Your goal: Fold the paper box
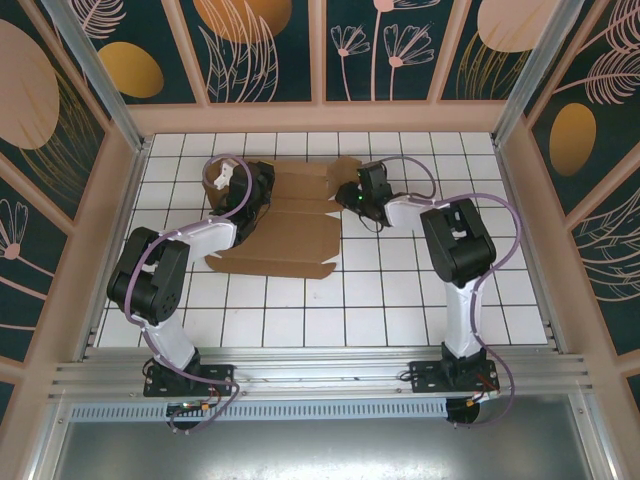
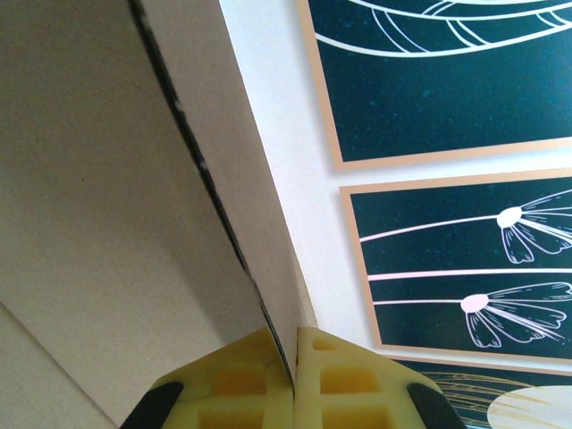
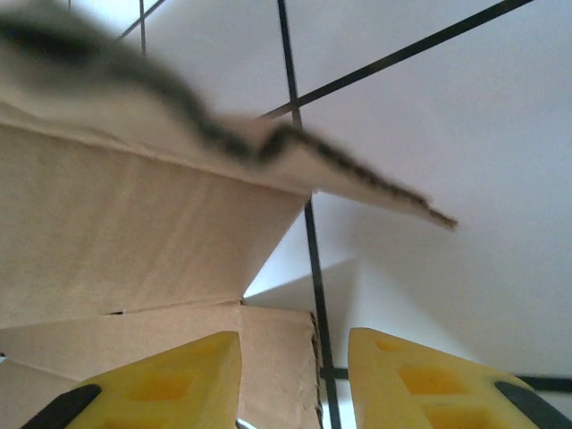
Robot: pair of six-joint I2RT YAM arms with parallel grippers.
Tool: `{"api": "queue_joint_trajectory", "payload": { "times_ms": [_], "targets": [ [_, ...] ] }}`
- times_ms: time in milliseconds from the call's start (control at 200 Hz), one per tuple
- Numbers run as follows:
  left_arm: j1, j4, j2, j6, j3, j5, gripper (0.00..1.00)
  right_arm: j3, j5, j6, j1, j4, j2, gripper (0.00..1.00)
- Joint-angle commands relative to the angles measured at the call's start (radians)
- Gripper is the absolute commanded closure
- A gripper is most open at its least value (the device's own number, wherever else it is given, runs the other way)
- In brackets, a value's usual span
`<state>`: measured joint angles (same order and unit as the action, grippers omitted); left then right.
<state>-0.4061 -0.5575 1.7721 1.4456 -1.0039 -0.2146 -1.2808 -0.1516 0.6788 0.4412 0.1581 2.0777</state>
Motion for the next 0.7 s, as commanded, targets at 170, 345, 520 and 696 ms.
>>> {"api": "queue_joint_trajectory", "payload": {
  "times_ms": [170,345,520,696],
  "targets": [
    [-0.005,0.050,-0.013,-0.007,0.025,-0.008,1.00,-0.032,-0.059,0.001,0.001,-0.019,0.051,0.60],
    [-0.005,0.046,-0.007,-0.003,0.026,0.001,1.00,-0.034,-0.206,0.016,0.002,0.067,0.069,0.60],
    [-0.005,0.044,-0.010,-0.001,0.026,-0.001,1.00,0.005,-0.287,0.081,0.007,0.192,0.040,0.62],
    [-0.005,0.041,-0.007,0.006,0.025,0.004,1.00,-0.018,-0.315,0.081,0.026,0.203,0.050,0.63]
  ]
}}
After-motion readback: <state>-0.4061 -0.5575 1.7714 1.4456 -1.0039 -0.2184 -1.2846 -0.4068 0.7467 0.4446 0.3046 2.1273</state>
